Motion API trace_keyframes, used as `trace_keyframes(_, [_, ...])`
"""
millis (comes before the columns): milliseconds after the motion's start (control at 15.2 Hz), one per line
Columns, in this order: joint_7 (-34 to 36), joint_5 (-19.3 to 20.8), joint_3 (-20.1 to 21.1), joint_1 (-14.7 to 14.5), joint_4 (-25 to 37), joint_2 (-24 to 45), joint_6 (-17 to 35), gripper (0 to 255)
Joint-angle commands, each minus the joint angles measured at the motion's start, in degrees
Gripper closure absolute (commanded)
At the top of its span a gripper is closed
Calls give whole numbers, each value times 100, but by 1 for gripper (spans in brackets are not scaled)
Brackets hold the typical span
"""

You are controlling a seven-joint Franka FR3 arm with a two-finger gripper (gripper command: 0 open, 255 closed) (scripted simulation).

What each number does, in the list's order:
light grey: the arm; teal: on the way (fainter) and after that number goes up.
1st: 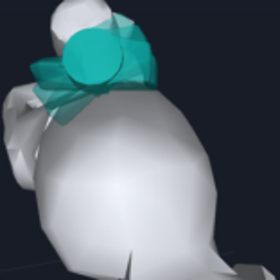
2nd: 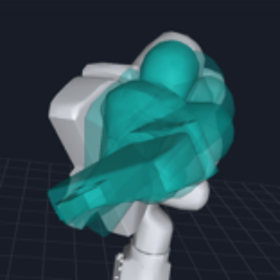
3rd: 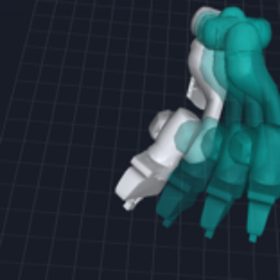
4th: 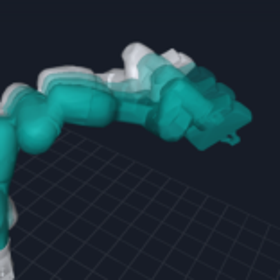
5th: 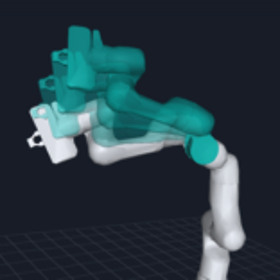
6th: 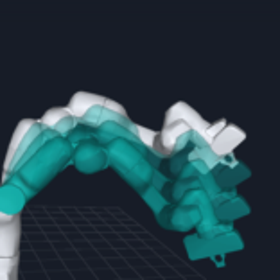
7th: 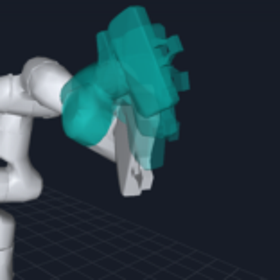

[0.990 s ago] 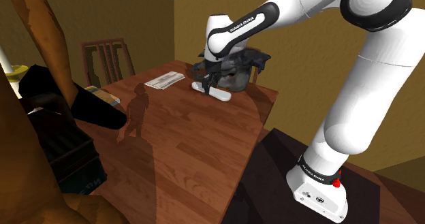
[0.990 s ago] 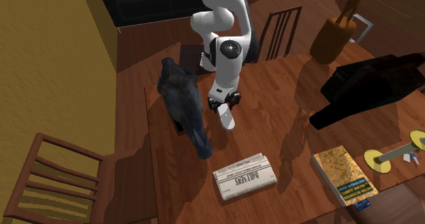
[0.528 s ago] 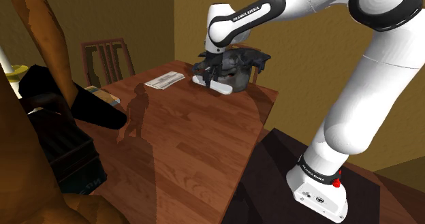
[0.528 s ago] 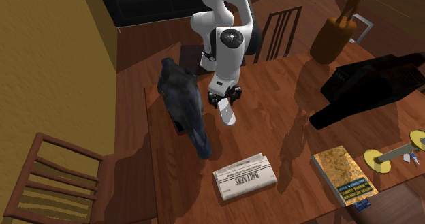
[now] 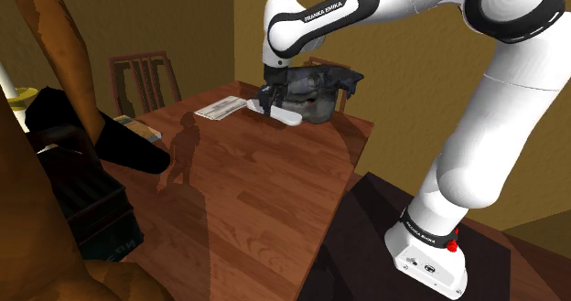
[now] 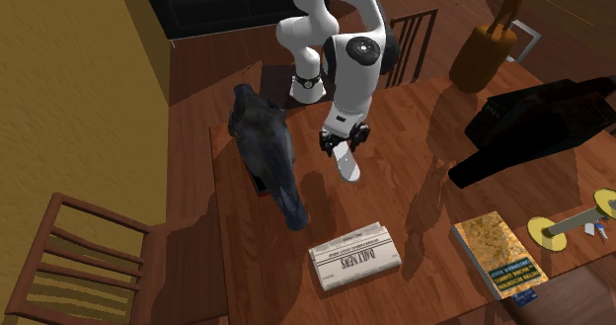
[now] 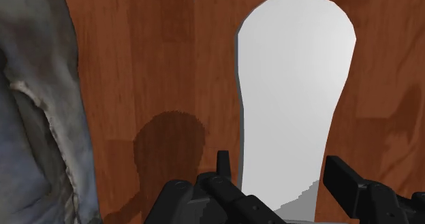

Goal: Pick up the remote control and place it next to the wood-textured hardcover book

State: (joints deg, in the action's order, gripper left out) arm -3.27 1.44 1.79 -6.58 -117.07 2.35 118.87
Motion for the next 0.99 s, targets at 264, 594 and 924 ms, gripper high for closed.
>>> trace_keyframes(264, [763,60,333,-404,789,595,-212,255])
trace_keyframes(594, [1354,164,547,-762,1621,1200,-458,255])
trace_keyframes(924, [1895,304,702,-1152,2684,1935,-811,255])
